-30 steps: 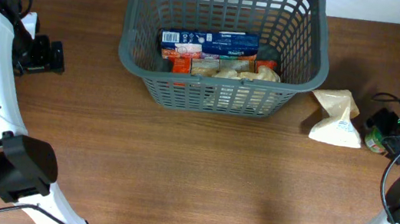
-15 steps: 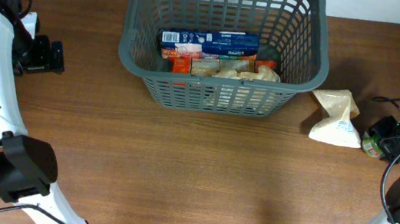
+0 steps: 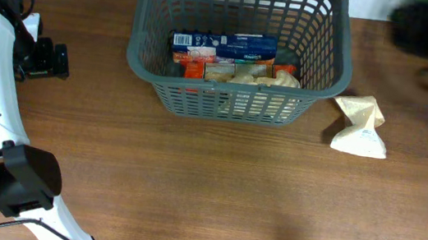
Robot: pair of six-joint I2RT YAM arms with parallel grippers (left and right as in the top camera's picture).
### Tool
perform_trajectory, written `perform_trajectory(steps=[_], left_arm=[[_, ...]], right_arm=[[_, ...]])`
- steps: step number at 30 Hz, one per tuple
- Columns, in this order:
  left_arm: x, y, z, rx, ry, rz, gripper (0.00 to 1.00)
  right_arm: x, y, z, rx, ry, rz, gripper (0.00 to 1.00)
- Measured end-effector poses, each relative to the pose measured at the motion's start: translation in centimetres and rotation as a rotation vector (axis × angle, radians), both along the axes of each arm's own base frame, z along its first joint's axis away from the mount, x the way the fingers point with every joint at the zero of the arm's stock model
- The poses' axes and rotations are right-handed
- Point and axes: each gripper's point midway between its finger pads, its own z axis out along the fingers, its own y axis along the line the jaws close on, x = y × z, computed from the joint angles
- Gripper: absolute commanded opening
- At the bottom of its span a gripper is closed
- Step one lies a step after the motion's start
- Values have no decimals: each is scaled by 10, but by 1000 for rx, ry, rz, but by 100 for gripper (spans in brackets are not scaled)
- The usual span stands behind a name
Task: Pack container
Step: 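Grasp the green-lidded jar with the right gripper, then place the jar into the basket and release it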
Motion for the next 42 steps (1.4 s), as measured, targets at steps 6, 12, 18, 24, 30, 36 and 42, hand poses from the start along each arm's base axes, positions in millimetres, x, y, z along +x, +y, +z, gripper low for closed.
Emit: perform_trajectory(steps=[6,12,18,24,30,36,42], left_arm=[[0,0,0,0,0,0,99],[0,0,0,0,0,0,99],[0,0,0,0,0,0,99],[0,0,0,0,0,0,99],[0,0,0,0,0,0,99],[0,0,0,0,0,0,99],[0,0,0,0,0,0,99]], right_arm=[[-6,142,-21,-104,-26,403,4],[55,197,-151,-240,179,462,4],[71,203,-267,-269,428,494,18],[64,205,-296,-265,514,515,99],[61,189,-276,-277,532,477,99],[79,132,-129,-282,223,302,97],[20,2,53,-257,-162,-87,99]])
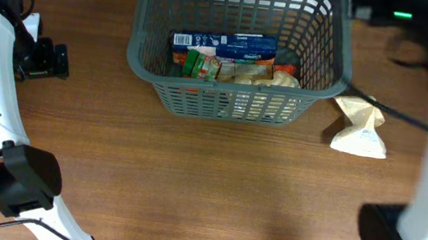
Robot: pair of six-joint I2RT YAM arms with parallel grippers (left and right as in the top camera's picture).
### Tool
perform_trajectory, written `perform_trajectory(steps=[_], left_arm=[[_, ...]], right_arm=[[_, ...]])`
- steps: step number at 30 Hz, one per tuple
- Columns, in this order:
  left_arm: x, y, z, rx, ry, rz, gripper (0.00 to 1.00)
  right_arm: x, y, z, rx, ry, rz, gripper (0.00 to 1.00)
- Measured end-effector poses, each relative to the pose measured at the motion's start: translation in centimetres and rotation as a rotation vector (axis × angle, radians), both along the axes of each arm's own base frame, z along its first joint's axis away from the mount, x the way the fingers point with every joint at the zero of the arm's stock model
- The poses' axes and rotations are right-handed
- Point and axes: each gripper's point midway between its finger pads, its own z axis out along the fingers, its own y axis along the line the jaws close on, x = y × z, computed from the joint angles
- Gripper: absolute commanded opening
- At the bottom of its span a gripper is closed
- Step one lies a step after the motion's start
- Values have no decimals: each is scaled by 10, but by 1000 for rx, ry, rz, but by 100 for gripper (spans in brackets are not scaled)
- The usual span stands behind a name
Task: Pack container
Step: 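Place the jar into the basket and release it, then grasp the beige paper pouch with the right gripper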
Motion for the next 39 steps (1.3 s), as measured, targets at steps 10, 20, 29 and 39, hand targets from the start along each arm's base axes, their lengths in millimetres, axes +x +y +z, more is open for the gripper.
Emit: perform_trajectory(steps=[10,20,29,39], left_arm=[[0,0,0,0,0,0,99],[0,0,0,0,0,0,99],[0,0,0,0,0,0,99],[0,0,0,0,0,0,99]], right_arm=[[19,-205,-201,254,506,-456,99],[1,-147,-413,406,916,-225,99],[-20,-127,-465,428,965,-173,86],[-28,-117,-472,489,980,-176,4]])
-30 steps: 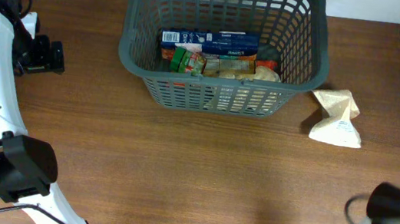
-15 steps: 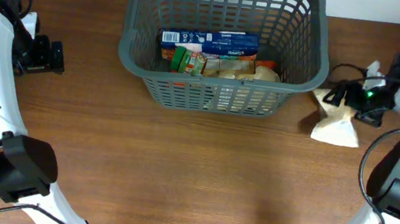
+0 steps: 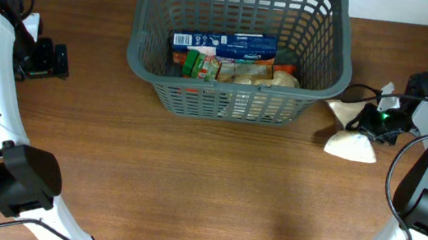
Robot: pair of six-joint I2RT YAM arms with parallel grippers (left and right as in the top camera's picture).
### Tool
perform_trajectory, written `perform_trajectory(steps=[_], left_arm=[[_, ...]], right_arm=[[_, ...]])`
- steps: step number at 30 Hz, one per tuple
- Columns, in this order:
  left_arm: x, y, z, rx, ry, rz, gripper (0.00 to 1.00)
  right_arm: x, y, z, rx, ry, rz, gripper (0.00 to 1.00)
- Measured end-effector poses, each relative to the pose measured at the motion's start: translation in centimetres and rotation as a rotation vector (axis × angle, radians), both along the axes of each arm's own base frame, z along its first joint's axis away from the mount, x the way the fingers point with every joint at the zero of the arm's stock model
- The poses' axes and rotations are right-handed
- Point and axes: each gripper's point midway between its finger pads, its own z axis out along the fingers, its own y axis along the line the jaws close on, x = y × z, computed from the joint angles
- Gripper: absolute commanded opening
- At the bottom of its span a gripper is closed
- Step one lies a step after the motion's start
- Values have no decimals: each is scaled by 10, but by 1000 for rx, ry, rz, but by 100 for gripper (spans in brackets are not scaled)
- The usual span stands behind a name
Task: Pack container
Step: 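Grasp the beige paper pouch with the right gripper, then lower the pouch into the basket and release it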
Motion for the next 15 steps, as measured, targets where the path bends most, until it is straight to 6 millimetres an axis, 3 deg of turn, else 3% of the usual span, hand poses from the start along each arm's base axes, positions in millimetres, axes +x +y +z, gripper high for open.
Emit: perform_trajectory(steps=[4,5,7,9,11,12,13,14,15], left_arm=[[0,0,0,0,0,0,99],[0,0,0,0,-1,0,99],[0,0,0,0,-1,0,99],[0,0,0,0,0,0,99],[0,0,0,1,0,0,99],[0,0,0,0,0,0,99],[0,0,0,0,0,0,99],[0,0,0,0,0,1,99],[0,0,0,0,0,2,99]], right_arm=[[-1,2,18,51,30,-42,4],[3,0,32,62,27,-55,4],[23,-10,81,42,-63,-68,4],[44,-17,142,5,-185,-69,4],[64,-18,230,-70,-407,-47,4],[67,-14,263,-95,-486,-34,4],[66,-2,316,-133,-614,-6,4],[64,7,344,-150,-687,15,4],[55,29,391,-176,-808,62,4]])
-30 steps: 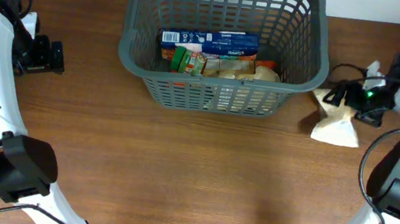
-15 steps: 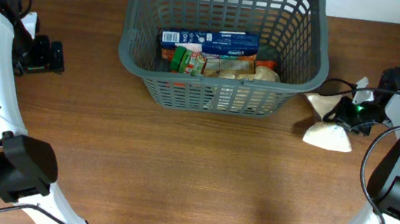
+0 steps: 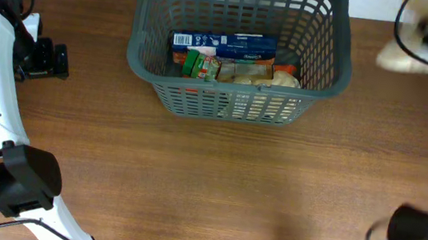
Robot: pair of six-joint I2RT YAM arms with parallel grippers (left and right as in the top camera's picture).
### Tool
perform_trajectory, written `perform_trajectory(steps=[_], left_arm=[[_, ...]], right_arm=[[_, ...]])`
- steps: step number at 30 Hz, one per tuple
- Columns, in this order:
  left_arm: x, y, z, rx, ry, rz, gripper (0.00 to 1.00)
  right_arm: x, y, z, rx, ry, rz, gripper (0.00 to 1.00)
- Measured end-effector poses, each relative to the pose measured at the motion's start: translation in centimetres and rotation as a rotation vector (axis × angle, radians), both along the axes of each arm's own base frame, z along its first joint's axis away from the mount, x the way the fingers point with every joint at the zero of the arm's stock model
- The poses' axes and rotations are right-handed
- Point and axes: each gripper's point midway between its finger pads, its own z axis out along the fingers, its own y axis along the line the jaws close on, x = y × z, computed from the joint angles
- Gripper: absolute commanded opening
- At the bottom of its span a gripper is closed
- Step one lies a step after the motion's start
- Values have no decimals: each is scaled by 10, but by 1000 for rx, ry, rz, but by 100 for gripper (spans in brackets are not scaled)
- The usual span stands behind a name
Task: Pack container
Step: 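Lower the pouch into the basket and release it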
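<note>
A grey plastic basket (image 3: 145, 63) stands at the back middle of the table. Inside it lie a blue box (image 3: 224, 44), a green and orange packet (image 3: 201, 64) and pale bags (image 3: 261, 76). My right gripper is up at the far right, blurred, shut on a white pouch (image 3: 405, 54) that hangs above the table, right of the basket. My left gripper (image 3: 58, 61) rests at the left edge, away from the basket; the overhead view does not show how its fingers stand.
The wooden table (image 3: 213, 186) runs from the basket to the front edge. The left arm's white links and black base (image 3: 12, 176) fill the left side. The right arm's base (image 3: 422, 239) sits at the front right.
The white pouch has left the table beside the basket. It now hangs in my right gripper, higher and further back. The left arm has not moved.
The pouch lay right of the basket while the right arm was blurred at the back right, then over that side. A green and orange packet appeared in the basket. The gripper then sat on the pouch, and now holds it raised.
</note>
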Motion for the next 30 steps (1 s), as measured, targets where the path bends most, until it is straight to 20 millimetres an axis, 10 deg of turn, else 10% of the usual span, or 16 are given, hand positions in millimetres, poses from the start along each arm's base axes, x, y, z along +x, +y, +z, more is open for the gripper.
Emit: perform_trajectory(steps=[4,8,12,20,27,28,29,30], left_arm=[[0,0,0,0,0,0,99],[0,0,0,0,0,1,99],[0,0,0,0,0,1,99],[0,0,0,0,0,1,99],[0,0,0,0,0,1,99],[0,0,0,0,0,1,99],[0,0,0,0,0,1,99],[0,0,0,0,0,0,99]], right_arm=[[-64,119,117,-78,-325,288,4],[-94,208,122,-97,-383,554,4],[-58,279,52,-150,-252,700,4],[26,330,-196,-274,248,746,4],[30,319,-250,-292,383,731,5],[29,318,-251,-293,389,732,29],[27,318,-251,-291,398,729,81],[26,318,-252,-291,403,731,99]])
